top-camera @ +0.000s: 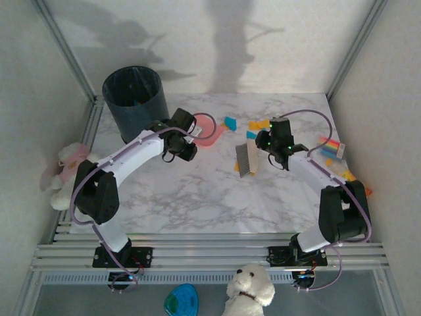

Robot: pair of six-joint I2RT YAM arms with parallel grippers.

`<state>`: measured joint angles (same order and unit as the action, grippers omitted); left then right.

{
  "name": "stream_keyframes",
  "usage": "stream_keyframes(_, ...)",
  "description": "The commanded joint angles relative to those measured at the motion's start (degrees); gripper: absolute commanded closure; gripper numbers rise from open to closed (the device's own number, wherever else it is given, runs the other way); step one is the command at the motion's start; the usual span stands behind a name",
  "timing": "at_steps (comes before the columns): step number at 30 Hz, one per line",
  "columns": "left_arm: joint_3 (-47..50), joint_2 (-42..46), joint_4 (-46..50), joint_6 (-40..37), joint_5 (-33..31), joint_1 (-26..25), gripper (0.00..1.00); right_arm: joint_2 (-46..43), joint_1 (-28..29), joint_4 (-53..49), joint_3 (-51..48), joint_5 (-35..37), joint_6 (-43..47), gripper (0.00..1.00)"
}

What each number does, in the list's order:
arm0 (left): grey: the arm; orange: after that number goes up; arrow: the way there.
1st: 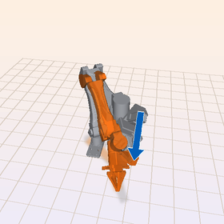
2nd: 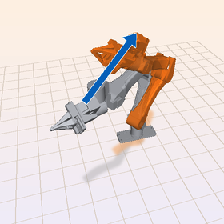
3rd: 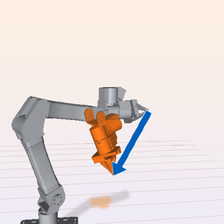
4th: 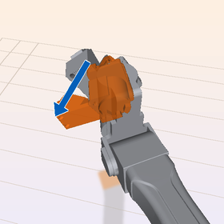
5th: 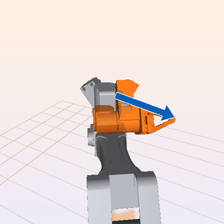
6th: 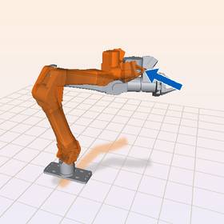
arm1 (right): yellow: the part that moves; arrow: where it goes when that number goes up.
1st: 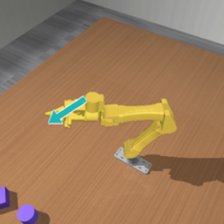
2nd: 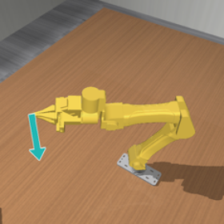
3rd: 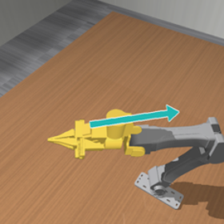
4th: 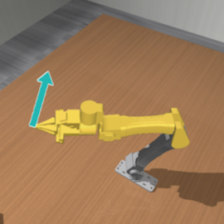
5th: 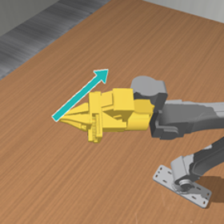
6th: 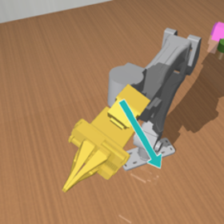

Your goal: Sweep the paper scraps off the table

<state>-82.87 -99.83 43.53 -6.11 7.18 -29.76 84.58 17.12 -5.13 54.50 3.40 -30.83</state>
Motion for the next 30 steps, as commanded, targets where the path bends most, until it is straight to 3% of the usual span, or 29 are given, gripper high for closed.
stream_keyframes(1,-0.47,0.35,2.68,-1.18,-1.08,-0.88,1.00,-3.46,0.28,0.91,-1.76,-2.06,1.98,1.00)
stream_keyframes(8,0.95,0.42,4.04,-2.29,-0.85,-3.40,1.00,-9.63,0.28,1.11,-2.08,-4.36,1.48,1.00)
stream_keyframes(18,2.10,-1.44,6.55,-6.82,0.68,-9.43,1.00,-15.42,0.31,-13.23,2.25,9.60,10.55,1.00)
stream_keyframes(30,2.84,-5.72,10.00,-9.18,4.82,-13.72,1.00,-13.71,0.34,-15.14,4.56,17.17,17.10,1.00)
